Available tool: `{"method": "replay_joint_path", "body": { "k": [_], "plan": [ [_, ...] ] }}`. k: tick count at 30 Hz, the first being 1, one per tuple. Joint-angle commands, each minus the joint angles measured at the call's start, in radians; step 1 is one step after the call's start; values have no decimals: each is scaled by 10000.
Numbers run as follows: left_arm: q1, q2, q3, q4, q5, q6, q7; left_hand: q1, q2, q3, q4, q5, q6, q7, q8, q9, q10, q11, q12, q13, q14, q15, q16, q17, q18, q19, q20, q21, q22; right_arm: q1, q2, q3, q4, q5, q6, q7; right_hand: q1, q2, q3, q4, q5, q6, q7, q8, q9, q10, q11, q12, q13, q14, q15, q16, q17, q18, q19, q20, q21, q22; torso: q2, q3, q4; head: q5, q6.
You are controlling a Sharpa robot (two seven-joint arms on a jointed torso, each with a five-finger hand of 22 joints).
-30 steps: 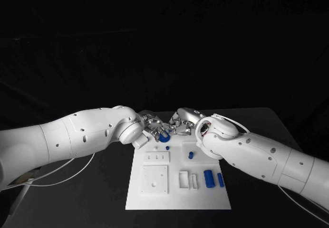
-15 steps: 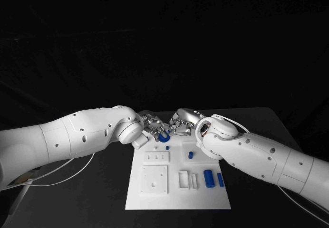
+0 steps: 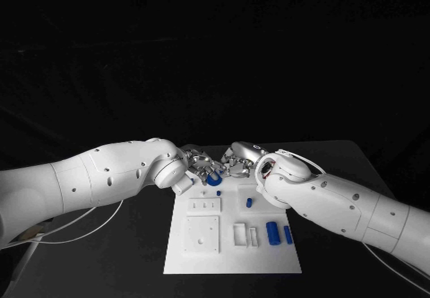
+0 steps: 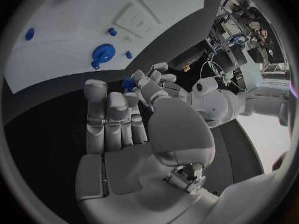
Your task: Assemble the parts on the task board
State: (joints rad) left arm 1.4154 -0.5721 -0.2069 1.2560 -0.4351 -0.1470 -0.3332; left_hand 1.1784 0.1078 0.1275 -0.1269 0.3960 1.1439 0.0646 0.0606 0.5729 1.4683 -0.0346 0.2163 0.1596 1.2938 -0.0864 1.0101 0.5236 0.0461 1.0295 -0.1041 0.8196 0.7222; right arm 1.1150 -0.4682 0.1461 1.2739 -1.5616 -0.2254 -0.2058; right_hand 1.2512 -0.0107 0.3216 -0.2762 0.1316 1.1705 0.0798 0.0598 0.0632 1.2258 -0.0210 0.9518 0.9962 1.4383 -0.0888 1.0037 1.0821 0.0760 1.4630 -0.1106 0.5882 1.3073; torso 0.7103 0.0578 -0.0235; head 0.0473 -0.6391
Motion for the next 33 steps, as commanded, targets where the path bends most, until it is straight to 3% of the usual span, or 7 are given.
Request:
{"method": "replay_joint_path", "body": {
  "k": [1, 8, 14, 16, 17, 22, 33],
  "plan": [
    [-25, -15, -15, -52, -112, 18, -58, -91, -75, 598, -625, 262, 696, -542, 52, 1827, 455, -107, 198, 81, 57, -85, 116, 40, -180, 7, -98, 86, 37, 16, -28, 18, -20, 32, -102, 146, -223, -149, -183, 103, 220, -418, 75, 14, -14, -212, 37, -252, -189, -32, 73, -180, -113, 24, 231, 68, -279, 622, -1, -1, -13, 4, -15],
    [-32, -17, -16, -110, -246, -190, -110, -436, -315, 831, -859, 1509, 1009, -635, 63, 1949, 464, -195, 679, 224, 206, -186, 306, 139, -196, 78, -201, 233, 164, 5, -123, 16, -32, 163, -333, 296, -126, -386, -1820, 522, 916, -2213, 375, 10, -31, -669, 264, -796, -800, -300, 264, -658, -530, 277, 84, 290, -1452, 333, -7, -7, -2, 2, -31],
    [-34, -33, -16, -138, -412, -249, -233, -773, -340, 1144, -1176, 1727, 1121, -667, 49, 2124, 460, -229, 962, 255, 241, -231, 436, 286, -201, 73, -252, 357, 301, -56, -283, 16, 37, 212, -565, 367, 194, -302, -2633, 773, 996, -2719, 415, -16, -51, -772, 305, -674, -971, -369, 299, -698, -686, 330, 140, 339, -1912, 289, -6, 1, -11, 12, -37],
    [-34, -37, -16, -141, -443, -250, -255, -791, -330, 1295, -1255, 1489, 1124, -665, 45, 2133, 471, -231, 979, 246, 244, -239, 445, 311, -198, 66, -261, 376, 326, -74, -338, 16, 63, 218, -610, 383, 279, -322, -2720, 848, 1001, -2835, 424, -17, -53, -807, 314, -624, -1044, -395, 306, -697, -735, 341, 170, 350, -2058, 302, -6, 2, -12, 13, -40],
    [-34, -41, -16, -144, -459, -249, -267, -1051, -485, 2117, -1392, 833, 1143, -640, 54, 2084, 483, -230, 985, 222, 261, -227, 464, 347, -192, 47, -250, 421, 377, -86, -377, 16, 82, 222, -638, 392, 279, -327, -2721, 849, 1009, -2838, 425, -19, -54, -810, 314, -624, -1047, -396, 306, -698, -737, 342, 170, 350, -2069, 302, -2, 3, -11, 16, -38],
    [-34, -69, -17, -177, -533, -231, -355, -1128, -724, 2572, -1222, 842, 1177, -668, 51, 2226, 471, -241, 1101, 225, 275, -246, 449, 403, -174, 36, -267, 467, 447, -171, -715, 16, 261, 273, -736, 452, 283, -466, -2746, 943, 1233, -2873, 425, -24, -57, -846, 319, -597, -1134, -452, 315, -788, -863, 351, 180, 357, -2350, 308, -7, 4, -1, 35, -56],
    [-34, -241, -23, -182, -779, -50, -617, -1237, -701, 2568, -1040, 667, 1455, -762, 46, 2166, 483, -275, 1418, 334, 398, -275, 542, 512, -205, 109, -289, 478, 465, -292, -1857, 126, 627, 1224, -1281, 926, 282, -402, -2782, 1040, 1933, -2609, 407, -15, -48, -839, 291, -580, -1231, -446, 293, -806, -946, 351, 239, 339, -2579, 319, -32, 6, -34, 133, -139]
  ]
}}
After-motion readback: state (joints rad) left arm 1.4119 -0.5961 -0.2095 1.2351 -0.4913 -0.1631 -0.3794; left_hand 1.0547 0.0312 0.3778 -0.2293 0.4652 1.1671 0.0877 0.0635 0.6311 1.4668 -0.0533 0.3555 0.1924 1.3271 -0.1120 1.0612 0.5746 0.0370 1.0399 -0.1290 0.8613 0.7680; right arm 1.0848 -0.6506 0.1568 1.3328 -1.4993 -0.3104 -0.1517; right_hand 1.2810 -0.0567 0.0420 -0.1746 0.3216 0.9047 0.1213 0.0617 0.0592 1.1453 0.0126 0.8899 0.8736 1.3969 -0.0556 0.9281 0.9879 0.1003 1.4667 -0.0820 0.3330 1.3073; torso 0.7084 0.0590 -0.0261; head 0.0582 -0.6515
